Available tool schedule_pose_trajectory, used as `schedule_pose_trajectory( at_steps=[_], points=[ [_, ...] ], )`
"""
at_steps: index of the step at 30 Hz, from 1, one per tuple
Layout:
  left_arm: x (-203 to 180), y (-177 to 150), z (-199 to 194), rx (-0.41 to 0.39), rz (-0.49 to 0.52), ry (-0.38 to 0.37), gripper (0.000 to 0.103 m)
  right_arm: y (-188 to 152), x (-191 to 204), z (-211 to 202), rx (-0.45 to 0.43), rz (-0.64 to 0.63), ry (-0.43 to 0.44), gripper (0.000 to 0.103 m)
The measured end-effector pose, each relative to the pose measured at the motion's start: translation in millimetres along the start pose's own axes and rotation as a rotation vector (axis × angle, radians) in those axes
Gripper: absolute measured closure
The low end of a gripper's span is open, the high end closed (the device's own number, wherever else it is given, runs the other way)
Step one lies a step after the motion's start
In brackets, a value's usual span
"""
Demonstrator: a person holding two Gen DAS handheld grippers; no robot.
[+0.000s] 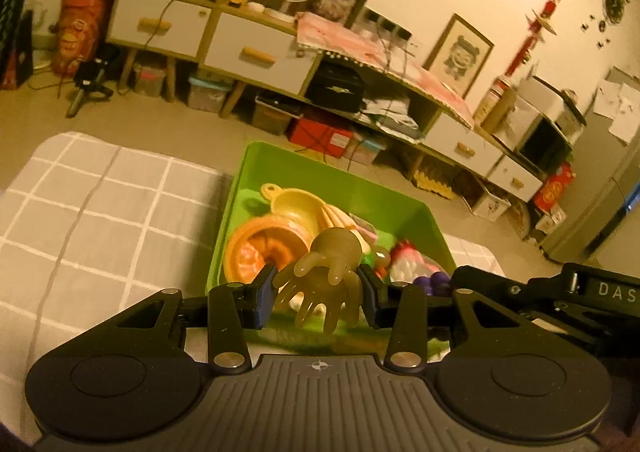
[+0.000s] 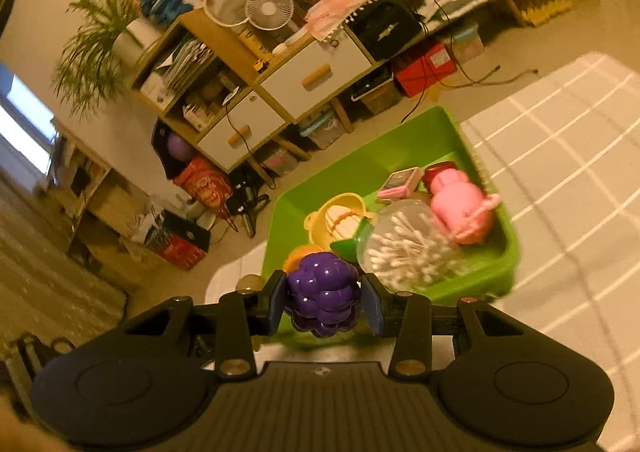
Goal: Organize rigid objects
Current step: 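Lift and carry the grapes and hand toy over the green bin, then open the right tool to drop the grapes while the left tool releases the hand toy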
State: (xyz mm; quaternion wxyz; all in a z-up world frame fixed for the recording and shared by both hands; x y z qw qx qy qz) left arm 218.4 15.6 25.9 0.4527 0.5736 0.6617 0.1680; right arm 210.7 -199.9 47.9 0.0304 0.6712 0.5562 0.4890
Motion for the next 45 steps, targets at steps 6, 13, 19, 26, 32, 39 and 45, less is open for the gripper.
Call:
schedule_pose_trajectory(
  at_steps=[6, 13, 19, 26, 32, 39, 45],
  points=[
    [7, 2, 14, 0.0, 0.001, 0.017, 0.055, -2, -1, 25, 0.007, 0.013, -0.047, 0.087],
    [13, -3, 19, 0.011, 0.031, 0.049, 0.055, -2, 0, 38, -0.005, 0.009, -0.054, 0.087],
    [13, -3, 17, -0.012, 0.04, 0.054, 0.038, 0, 5, 43, -0.025, -0.02, -0.06, 0.086],
    [6, -2, 8, -0.038, 0.082, 0.051, 0.025, 5, 6, 32, -0.059, -0.025, -0.047, 0.072],
    [-1, -7, -2, -0.044, 0.1, 0.056, 0.015, 4, 6, 17, -0.077, -0.039, -0.054, 0.065],
    [-13, -14, -25, -0.058, 0.11, 0.07, 0.005, -2, 11, -12, -0.091, -0.114, -0.056, 0.058],
    [-12, -32, -44, -0.013, 0.108, 0.187, 0.002, -20, 12, -37, -0.062, -0.24, -0.101, 0.056]
  ],
)
Point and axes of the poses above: each gripper's, at about its wrist camera, not at the fingertips, and z roughly the way its jaws point, x to its left, y to its top, the point moved 5 cm from there along z, roughly the way its jaws point, and after that the axes turned 4 degrees about -x, right-handed, at the moved point
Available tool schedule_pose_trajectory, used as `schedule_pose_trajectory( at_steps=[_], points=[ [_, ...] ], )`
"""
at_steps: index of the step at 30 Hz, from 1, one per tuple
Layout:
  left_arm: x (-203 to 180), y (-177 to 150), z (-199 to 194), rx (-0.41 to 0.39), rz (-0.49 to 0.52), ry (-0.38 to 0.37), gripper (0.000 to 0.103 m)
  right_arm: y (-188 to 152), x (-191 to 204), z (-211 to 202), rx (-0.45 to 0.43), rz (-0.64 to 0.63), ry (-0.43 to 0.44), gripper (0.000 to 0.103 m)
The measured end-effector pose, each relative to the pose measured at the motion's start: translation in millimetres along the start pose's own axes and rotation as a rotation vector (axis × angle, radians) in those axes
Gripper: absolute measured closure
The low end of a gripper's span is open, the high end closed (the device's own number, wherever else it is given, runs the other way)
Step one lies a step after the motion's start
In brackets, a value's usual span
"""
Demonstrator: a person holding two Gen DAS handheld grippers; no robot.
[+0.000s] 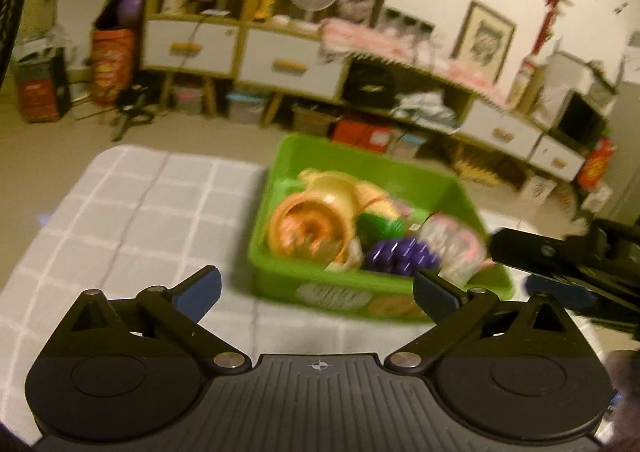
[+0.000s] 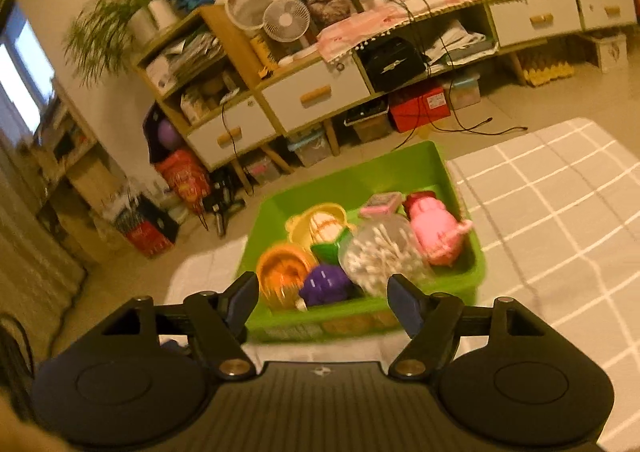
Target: Organize rigid objects
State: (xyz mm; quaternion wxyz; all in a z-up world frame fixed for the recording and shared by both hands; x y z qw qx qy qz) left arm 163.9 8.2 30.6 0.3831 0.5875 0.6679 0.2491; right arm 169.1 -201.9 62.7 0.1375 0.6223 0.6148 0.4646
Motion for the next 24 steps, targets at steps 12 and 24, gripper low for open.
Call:
schedule_pose_trajectory(
  at_steps=[12, 24],
  points=[
    [14, -27, -36, 0.046, 0.057, 0.155, 0.002, -48, 5, -37, 0.054, -0.295, -0.084, 0.049],
    [8, -47, -47, 0.09, 0.098, 0.164, 0.002, -63, -16, -37, 0.137, -0.244, -0.151, 0.048]
  ],
)
Point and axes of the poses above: each gripper's, at about its wrist camera, not at the fingertips, and z roughly the way its jaws point, x to its left, y to its top, the point moved 5 cm from there along z, roughly the way its jaws point, and after that the axes turned 4 degrees about -x, right-handed, at the moved point
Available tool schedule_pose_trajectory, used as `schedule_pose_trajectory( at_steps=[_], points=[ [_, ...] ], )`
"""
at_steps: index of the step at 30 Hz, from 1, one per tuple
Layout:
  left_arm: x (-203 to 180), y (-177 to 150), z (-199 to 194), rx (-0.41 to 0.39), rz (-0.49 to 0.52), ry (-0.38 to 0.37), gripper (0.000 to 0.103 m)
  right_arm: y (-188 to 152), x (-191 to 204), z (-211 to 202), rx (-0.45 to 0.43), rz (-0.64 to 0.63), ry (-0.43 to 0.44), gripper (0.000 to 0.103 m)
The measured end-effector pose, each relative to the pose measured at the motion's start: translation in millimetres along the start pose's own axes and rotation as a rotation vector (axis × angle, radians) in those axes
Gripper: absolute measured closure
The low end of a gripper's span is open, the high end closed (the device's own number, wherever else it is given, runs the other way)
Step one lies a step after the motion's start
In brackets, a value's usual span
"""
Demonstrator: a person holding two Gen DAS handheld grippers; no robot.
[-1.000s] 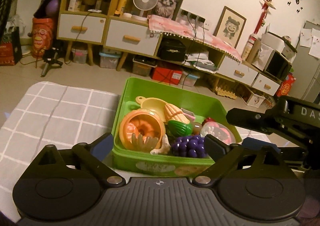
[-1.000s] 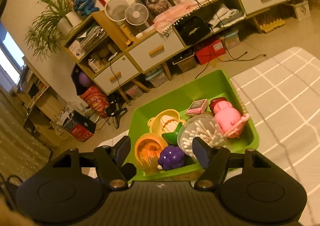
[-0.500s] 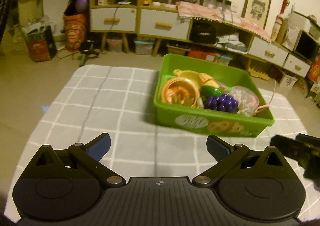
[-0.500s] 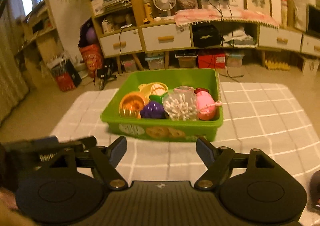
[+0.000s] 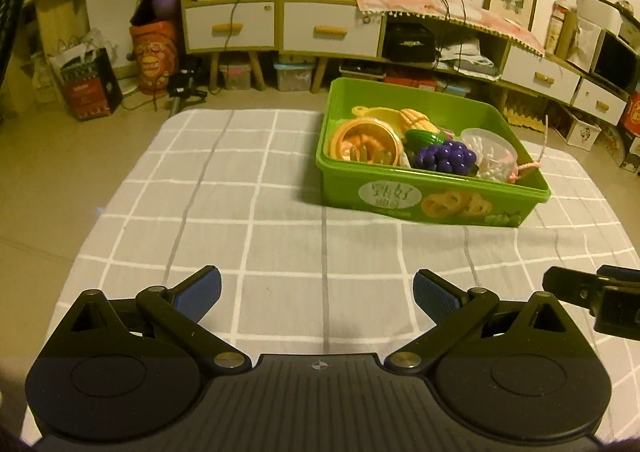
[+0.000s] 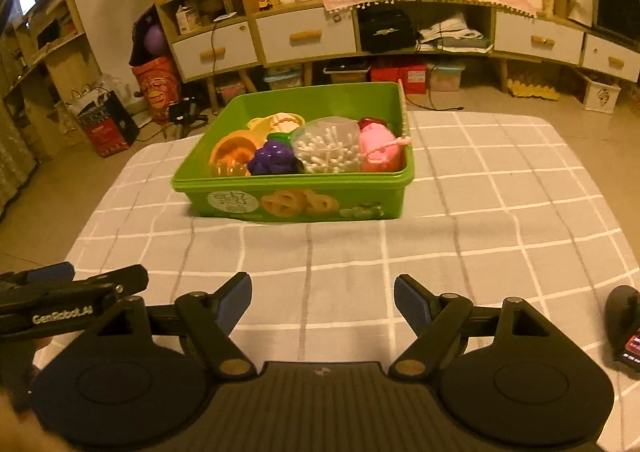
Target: Organize rigid objects
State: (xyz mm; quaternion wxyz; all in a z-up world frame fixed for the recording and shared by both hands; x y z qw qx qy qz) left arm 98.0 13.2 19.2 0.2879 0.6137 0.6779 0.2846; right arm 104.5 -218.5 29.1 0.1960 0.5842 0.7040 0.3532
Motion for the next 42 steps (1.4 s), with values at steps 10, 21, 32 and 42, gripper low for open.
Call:
schedule_pose_trajectory(
  at_steps=[10, 21, 32, 42],
  points=[
    [-6, -5, 2, 0.053, 0.005, -0.013, 0.002, -4, -5, 2, 0.01, 0.0, -0.023, 0.044],
    [-8, -5, 3, 0.066, 0.009, -0.014, 0.002, -5, -7, 2, 0.018, 0.005, -0.031, 0.043],
    [-10, -6, 3, 0.071, 0.004, -0.023, 0.002, -6, -6, 4, 0.022, 0.002, -0.031, 0.043],
    [-12, -7, 2, 0.074, 0.001, -0.027, 0.002, -7, -5, 5, 0.028, -0.001, -0.026, 0.043]
  ],
)
Point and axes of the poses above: each gripper's, at about its wrist camera, not at the fingertips, and z roughly the way its jaws point, x to its left, y to its top, the point moved 5 cm from there along z, roughly the way its jaws point, and after that the axes turned 4 degrees about -x, right-handed, at the moved point
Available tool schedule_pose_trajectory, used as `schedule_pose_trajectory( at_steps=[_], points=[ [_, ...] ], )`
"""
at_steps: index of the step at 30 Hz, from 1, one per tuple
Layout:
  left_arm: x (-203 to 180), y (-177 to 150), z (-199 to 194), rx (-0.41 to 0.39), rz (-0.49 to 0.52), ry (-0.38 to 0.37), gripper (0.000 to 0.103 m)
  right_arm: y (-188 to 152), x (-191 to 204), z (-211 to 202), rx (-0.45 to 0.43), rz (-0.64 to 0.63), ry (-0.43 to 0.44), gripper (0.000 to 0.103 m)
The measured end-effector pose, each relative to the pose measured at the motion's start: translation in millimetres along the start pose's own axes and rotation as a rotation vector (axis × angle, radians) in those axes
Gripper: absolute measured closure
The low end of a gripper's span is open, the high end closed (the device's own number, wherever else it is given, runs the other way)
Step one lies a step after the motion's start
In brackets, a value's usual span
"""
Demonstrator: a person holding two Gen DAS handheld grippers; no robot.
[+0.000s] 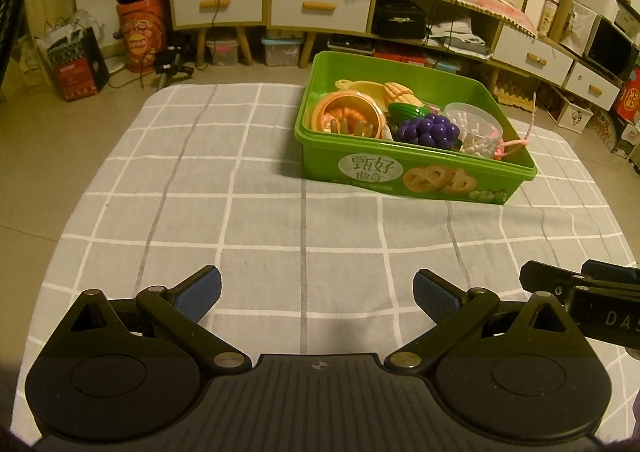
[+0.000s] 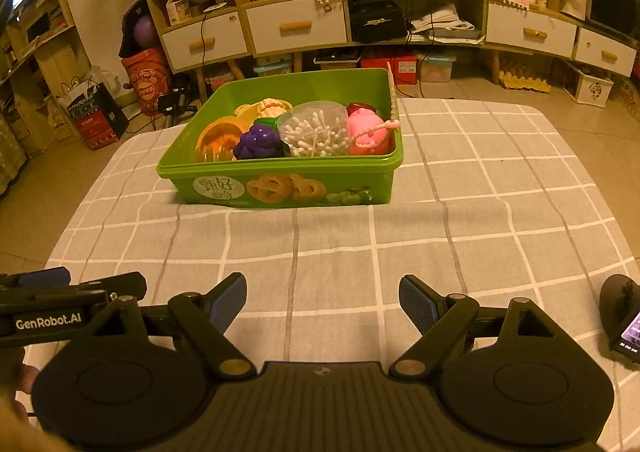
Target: Organize rigid objects
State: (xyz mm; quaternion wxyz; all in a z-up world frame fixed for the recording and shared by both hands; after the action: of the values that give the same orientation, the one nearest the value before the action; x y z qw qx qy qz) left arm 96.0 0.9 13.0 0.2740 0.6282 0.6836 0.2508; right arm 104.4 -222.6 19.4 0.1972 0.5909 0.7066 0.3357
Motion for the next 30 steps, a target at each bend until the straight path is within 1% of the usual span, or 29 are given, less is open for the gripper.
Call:
schedule_pose_trajectory(
  at_steps=[30],
  points=[
    [-3.1, -4.4, 3.4, 0.017, 0.014, -0.008, 0.002, -2.1, 0.3, 1.3, 0.003, -0.001, -0.006, 0.043]
  ],
)
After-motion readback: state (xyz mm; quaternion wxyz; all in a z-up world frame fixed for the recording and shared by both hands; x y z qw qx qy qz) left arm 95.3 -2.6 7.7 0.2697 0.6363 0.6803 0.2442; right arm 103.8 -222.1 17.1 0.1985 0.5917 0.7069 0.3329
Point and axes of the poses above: each gripper's, at about its wrist camera, not at the fingertips, and z roughly the way its jaws point, x to its left, y to its top, the point moved 5 cm from there along z, roughly the way its jaws point, and after that the axes turned 4 degrees about -x, right-handed, at the moved point
